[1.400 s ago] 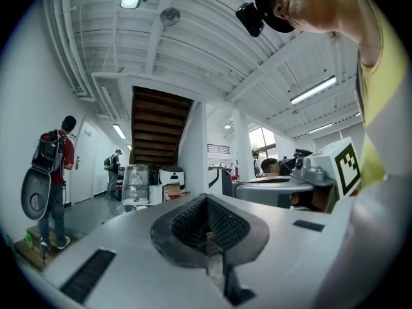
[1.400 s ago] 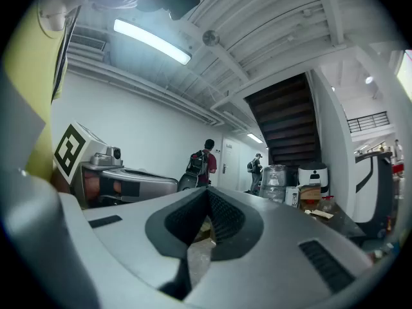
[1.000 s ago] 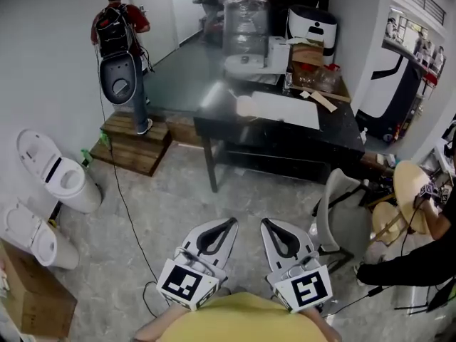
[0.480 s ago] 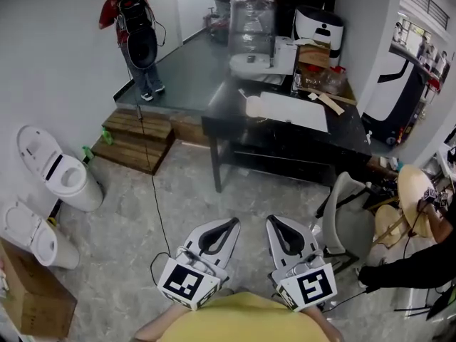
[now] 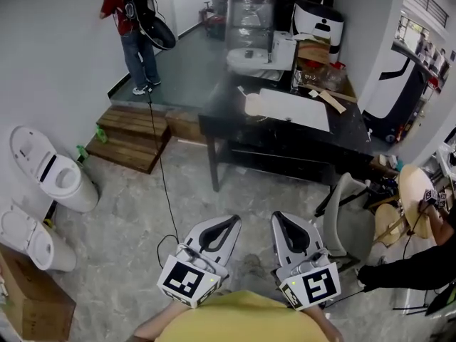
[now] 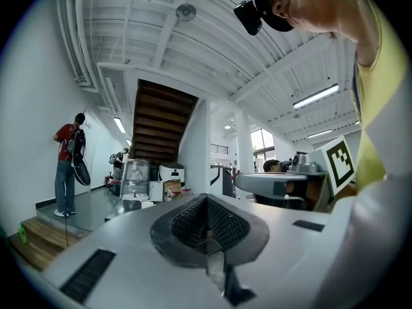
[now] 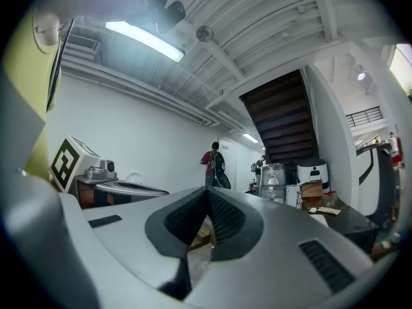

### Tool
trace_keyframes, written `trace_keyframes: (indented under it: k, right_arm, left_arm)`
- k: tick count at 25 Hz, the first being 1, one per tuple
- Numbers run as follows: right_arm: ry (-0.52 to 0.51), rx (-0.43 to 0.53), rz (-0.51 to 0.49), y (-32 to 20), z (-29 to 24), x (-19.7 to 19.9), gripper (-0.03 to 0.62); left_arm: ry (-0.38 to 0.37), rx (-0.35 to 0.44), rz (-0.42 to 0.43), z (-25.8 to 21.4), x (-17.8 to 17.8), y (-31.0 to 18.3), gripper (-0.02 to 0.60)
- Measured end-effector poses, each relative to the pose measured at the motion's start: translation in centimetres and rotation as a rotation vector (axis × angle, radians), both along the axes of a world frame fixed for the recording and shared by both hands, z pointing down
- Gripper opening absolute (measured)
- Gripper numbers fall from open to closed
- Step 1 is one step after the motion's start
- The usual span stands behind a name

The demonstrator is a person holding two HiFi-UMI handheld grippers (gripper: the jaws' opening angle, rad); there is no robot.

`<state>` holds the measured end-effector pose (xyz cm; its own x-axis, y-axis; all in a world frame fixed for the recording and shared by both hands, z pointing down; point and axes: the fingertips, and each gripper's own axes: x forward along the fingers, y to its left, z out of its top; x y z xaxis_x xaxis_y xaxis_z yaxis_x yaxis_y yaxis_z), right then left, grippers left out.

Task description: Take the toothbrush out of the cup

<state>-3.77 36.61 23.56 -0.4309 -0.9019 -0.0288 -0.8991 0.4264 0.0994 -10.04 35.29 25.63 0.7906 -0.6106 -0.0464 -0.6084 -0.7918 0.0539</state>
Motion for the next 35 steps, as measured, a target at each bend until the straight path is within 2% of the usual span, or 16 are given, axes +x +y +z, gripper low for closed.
trace_keyframes:
  k: [8, 12, 19, 31, 35]
  right_arm:
    - [0.001, 0.008, -0.040, -6.6, 0.0, 2.5, 0.017]
    - [-0.005, 0.001, -0.063, -9.7, 0.0, 4.5, 0.017]
    - [-0.012, -0.005, -0.137, -13.9, 0.1, 7.1, 0.017]
    - [-0.047, -0.022, -0.193, -16.7, 1.1, 10.1, 0.017]
    - [-0.051, -0.040, -0.192, -17.3, 1.5, 10.4, 0.017]
  left_arm:
    - [0.012, 0.024, -0.015, -0.6, 3.2, -6.6, 0.011]
    - [-0.006, 0.005, -0.046, 0.0, 4.8, -9.5, 0.011]
    - [0.014, 0.021, -0.120, -0.9, 7.5, -13.6, 0.011]
    - [-0.036, 0.011, -0.184, 0.1, 10.0, -16.2, 0.011]
    - [-0.029, -0.005, -0.184, 0.4, 10.2, -16.9, 0.011]
